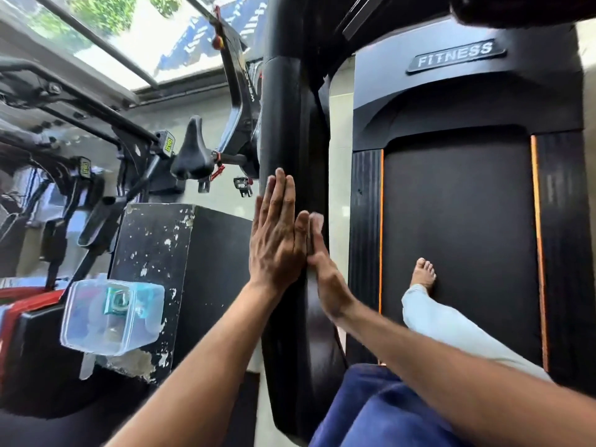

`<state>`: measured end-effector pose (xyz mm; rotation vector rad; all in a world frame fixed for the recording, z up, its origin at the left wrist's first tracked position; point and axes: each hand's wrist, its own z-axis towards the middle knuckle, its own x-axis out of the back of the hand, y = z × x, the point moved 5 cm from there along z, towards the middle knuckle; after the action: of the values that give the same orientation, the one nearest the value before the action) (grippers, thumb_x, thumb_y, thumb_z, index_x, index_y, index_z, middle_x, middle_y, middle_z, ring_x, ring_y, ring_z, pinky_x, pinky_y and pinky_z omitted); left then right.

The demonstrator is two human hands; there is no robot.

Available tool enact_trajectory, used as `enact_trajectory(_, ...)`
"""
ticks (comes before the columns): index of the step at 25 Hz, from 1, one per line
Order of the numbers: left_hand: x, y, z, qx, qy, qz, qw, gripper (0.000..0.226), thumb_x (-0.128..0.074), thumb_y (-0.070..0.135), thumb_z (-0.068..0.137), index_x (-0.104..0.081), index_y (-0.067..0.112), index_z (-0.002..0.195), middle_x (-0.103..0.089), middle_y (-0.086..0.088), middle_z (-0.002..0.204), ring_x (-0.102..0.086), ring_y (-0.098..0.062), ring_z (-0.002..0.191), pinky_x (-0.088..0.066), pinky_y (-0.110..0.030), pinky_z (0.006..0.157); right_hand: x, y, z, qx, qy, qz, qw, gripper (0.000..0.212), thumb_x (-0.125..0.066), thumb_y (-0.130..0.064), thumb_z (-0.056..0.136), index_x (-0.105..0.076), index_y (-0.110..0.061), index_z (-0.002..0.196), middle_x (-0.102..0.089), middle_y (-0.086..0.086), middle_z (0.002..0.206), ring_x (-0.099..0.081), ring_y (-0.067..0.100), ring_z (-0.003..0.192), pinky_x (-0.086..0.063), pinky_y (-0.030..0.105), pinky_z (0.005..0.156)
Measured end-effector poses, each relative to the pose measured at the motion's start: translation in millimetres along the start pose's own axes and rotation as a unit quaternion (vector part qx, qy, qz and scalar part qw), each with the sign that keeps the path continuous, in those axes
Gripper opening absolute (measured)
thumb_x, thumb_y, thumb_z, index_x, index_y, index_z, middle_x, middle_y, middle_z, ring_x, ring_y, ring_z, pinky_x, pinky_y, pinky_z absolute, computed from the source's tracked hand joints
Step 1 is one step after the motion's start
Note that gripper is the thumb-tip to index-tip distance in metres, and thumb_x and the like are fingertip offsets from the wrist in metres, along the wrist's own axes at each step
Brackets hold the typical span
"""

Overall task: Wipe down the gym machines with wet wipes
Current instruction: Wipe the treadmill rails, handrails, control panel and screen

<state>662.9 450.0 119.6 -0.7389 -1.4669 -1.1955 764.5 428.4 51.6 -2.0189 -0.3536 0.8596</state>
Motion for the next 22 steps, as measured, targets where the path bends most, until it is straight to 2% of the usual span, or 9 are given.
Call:
enact_trajectory(3, 2.4, 0.1, -1.9, 0.014, 0.026, -0.026, 0.999, 0.058, -0.032, 0.03, 0.108, -0.028, 0.007, 0.161, -0.018, -0.005, 0.171, -0.012, -0.016, 0.159, -0.012, -0.042, 0.13, 27.8, 13.4, 50.5, -0.068, 0.0, 0.019, 0.998, 0.058, -0.022, -0.025, 0.11, 0.0, -0.015, 0.162, 0.004, -0.026, 0.159, -0.003, -0.011, 0.147, -0.006, 0.018, 0.125)
enact_trajectory(4, 3.7, -1.4, -2.9, 0.038, 0.033, -0.034, 0.998, 0.058, -0.033, 0.028, 0.107, -0.028, 0.008, 0.161, -0.018, -0.004, 0.171, -0.012, -0.016, 0.159, -0.011, -0.042, 0.13, 29.9, 26.9, 39.0, -0.111, -0.005, 0.035, 0.993, 0.062, -0.024, -0.038, 0.111, 0.001, -0.014, 0.162, 0.004, -0.026, 0.159, -0.002, -0.01, 0.147, -0.001, 0.025, 0.127)
enact_trajectory(6, 3.9, -9.5, -3.6, 0.104, 0.046, -0.059, 0.992, 0.059, -0.036, 0.025, 0.106, -0.026, 0.01, 0.162, -0.018, -0.002, 0.172, -0.01, -0.011, 0.159, -0.008, -0.04, 0.13, 16.2, 29.7, -5.3, -0.102, -0.033, 0.022, 0.994, 0.088, -0.04, -0.058, 0.097, 0.004, -0.019, 0.162, 0.012, -0.02, 0.164, 0.007, -0.004, 0.152, 0.003, 0.032, 0.129)
enact_trajectory(9, 3.9, -12.9, -2.2, 0.143, 0.05, -0.084, 0.985, 0.058, -0.037, 0.021, 0.107, -0.024, 0.01, 0.162, -0.019, -0.004, 0.171, -0.011, -0.006, 0.158, -0.011, -0.035, 0.129, 2.9, -7.5, 0.8, 0.013, -0.052, -0.01, 0.998, 0.097, -0.044, -0.028, 0.079, 0.003, -0.024, 0.163, 0.012, -0.015, 0.169, 0.007, -0.005, 0.153, 0.0, 0.022, 0.126)
enact_trajectory(11, 5.6, -10.1, -3.2, 0.137, 0.056, -0.095, 0.984, 0.057, -0.039, 0.02, 0.106, -0.028, 0.007, 0.16, -0.025, -0.008, 0.17, -0.019, -0.011, 0.157, -0.017, -0.033, 0.128, 20.4, -27.4, 55.1, 0.013, -0.028, -0.045, 0.999, 0.092, -0.04, -0.012, 0.081, 0.0, -0.02, 0.164, 0.005, -0.013, 0.17, 0.002, -0.003, 0.155, -0.003, 0.024, 0.127)
enact_trajectory(13, 11.8, -8.5, 10.5, 0.131, 0.073, -0.105, 0.983, 0.054, -0.042, 0.021, 0.104, -0.035, 0.005, 0.156, -0.034, -0.011, 0.163, -0.029, -0.018, 0.153, -0.023, -0.036, 0.126, 42.7, -13.3, 83.5, -0.038, -0.005, -0.042, 0.998, 0.08, -0.033, -0.019, 0.09, -0.002, -0.017, 0.163, 0.003, -0.016, 0.166, -0.001, -0.006, 0.152, -0.004, 0.032, 0.13)
enact_trajectory(15, 16.3, -6.5, 40.4, 0.093, 0.062, -0.093, 0.989, 0.054, -0.043, 0.023, 0.104, -0.037, 0.005, 0.154, -0.037, -0.012, 0.161, -0.029, -0.022, 0.153, -0.024, -0.041, 0.126, 40.2, -2.0, 47.5, -0.073, -0.02, -0.023, 0.997, 0.076, -0.029, -0.026, 0.092, -0.001, -0.012, 0.161, 0.006, -0.019, 0.163, -0.003, -0.01, 0.149, -0.002, 0.037, 0.129)
enact_trajectory(19, 9.6, -2.6, 89.4, 0.036, 0.02, -0.055, 0.998, 0.058, -0.036, 0.025, 0.108, -0.025, 0.009, 0.162, -0.016, -0.005, 0.172, -0.01, -0.016, 0.16, -0.013, -0.047, 0.129, 17.0, -43.3, 45.4, 0.05, -0.051, -0.016, 0.997, 0.088, -0.039, -0.003, 0.083, -0.004, -0.018, 0.162, 0.003, -0.016, 0.168, -0.001, 0.001, 0.156, -0.002, 0.025, 0.128)
enact_trajectory(22, 8.4, -2.8, 84.1, 0.044, 0.034, -0.078, 0.995, 0.055, -0.036, 0.013, 0.107, -0.028, 0.009, 0.161, -0.018, -0.004, 0.172, -0.013, -0.014, 0.159, -0.014, -0.046, 0.129, 56.8, -47.5, 127.1, -0.011, -0.009, -0.015, 1.0, 0.068, -0.031, -0.009, 0.1, -0.006, -0.016, 0.163, -0.012, -0.024, 0.161, -0.012, -0.003, 0.152, -0.01, 0.018, 0.126)
